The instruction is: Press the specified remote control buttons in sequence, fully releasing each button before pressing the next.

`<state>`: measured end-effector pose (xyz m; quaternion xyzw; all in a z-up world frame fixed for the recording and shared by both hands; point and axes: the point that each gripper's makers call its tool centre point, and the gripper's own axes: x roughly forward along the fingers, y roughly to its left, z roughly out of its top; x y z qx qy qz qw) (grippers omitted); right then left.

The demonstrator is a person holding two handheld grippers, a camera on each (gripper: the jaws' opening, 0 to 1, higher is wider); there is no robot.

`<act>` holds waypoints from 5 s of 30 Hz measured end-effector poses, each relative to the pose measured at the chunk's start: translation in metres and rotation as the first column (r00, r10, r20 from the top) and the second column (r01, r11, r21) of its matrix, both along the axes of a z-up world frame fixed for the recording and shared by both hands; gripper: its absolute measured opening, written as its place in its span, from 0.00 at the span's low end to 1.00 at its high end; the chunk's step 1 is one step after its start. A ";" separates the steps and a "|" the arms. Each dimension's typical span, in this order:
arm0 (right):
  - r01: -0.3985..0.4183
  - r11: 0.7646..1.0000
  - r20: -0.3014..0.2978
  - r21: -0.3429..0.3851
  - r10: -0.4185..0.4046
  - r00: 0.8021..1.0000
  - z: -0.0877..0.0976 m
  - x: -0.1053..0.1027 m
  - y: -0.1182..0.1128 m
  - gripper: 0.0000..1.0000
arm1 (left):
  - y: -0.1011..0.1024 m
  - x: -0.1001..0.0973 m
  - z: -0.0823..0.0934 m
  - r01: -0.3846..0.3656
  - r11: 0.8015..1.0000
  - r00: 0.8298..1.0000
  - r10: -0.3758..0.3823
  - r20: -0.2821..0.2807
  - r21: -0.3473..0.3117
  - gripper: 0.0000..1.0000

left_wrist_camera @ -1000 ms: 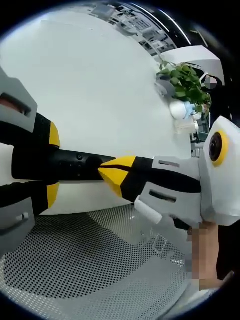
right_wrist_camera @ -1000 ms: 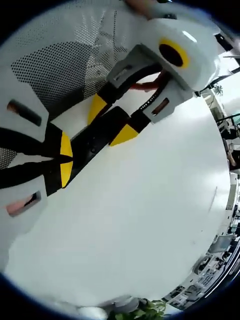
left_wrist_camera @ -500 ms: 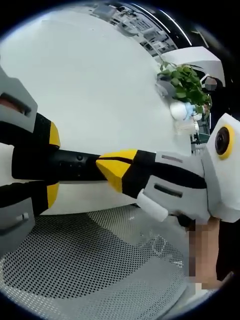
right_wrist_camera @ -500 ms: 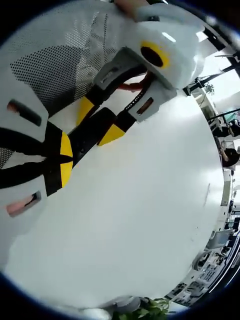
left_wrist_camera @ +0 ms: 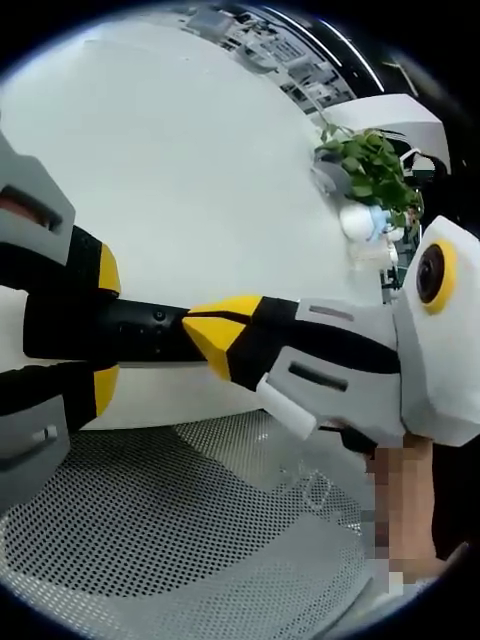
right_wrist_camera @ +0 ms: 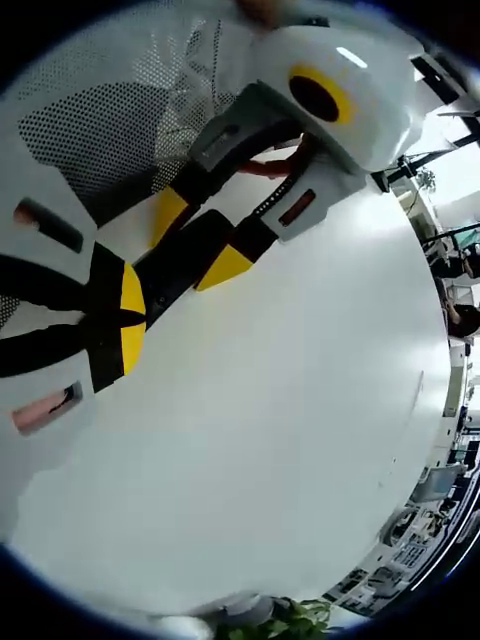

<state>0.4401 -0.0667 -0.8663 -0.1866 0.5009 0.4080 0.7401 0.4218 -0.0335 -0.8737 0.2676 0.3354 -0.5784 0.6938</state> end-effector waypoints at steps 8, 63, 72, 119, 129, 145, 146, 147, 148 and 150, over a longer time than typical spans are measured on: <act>-0.023 1.000 0.027 -0.002 0.024 0.999 -0.001 0.000 0.001 0.00 | 0.000 0.000 0.000 -0.006 1.000 1.000 0.006 0.000 -0.003 0.25; -0.116 0.993 0.026 0.012 0.115 0.993 0.001 -0.012 0.009 0.00 | -0.001 0.001 -0.001 -0.037 0.999 0.999 0.037 -0.002 0.008 0.25; -0.129 0.992 0.036 -0.005 0.129 0.991 0.000 -0.011 0.009 0.00 | -0.001 0.001 0.000 -0.036 0.999 0.999 0.036 -0.001 0.006 0.25; -0.076 0.997 -0.077 0.016 0.077 0.994 0.000 -0.022 -0.006 0.00 | -0.001 0.001 0.000 -0.015 1.000 1.000 0.015 0.000 -0.002 0.25; -0.103 0.995 -0.063 -0.009 0.102 0.993 -0.001 -0.022 -0.006 0.00 | -0.002 0.001 0.000 -0.023 1.000 1.000 0.023 -0.002 -0.004 0.25; -0.170 0.975 -0.039 -0.144 0.166 0.985 -0.004 -0.023 -0.004 0.00 | -0.003 0.001 0.000 -0.034 0.999 0.999 0.034 -0.002 -0.010 0.26; -0.169 0.975 -0.040 -0.141 0.165 0.985 -0.004 -0.022 -0.005 0.00 | -0.003 0.001 0.000 -0.033 0.999 0.999 0.033 -0.002 -0.010 0.26; -0.168 0.976 -0.042 -0.138 0.164 0.986 -0.004 -0.022 -0.005 0.00 | -0.003 0.001 0.000 -0.032 0.999 0.999 0.032 -0.002 -0.009 0.26; -0.166 0.977 -0.046 -0.134 0.162 0.986 -0.004 -0.022 -0.005 0.00 | -0.003 0.001 0.000 -0.032 0.999 0.999 0.032 -0.002 -0.009 0.26; -0.150 0.981 -0.058 -0.124 0.143 0.988 -0.004 -0.021 -0.006 0.00 | -0.003 0.001 0.000 -0.030 1.000 1.000 0.030 -0.002 -0.007 0.26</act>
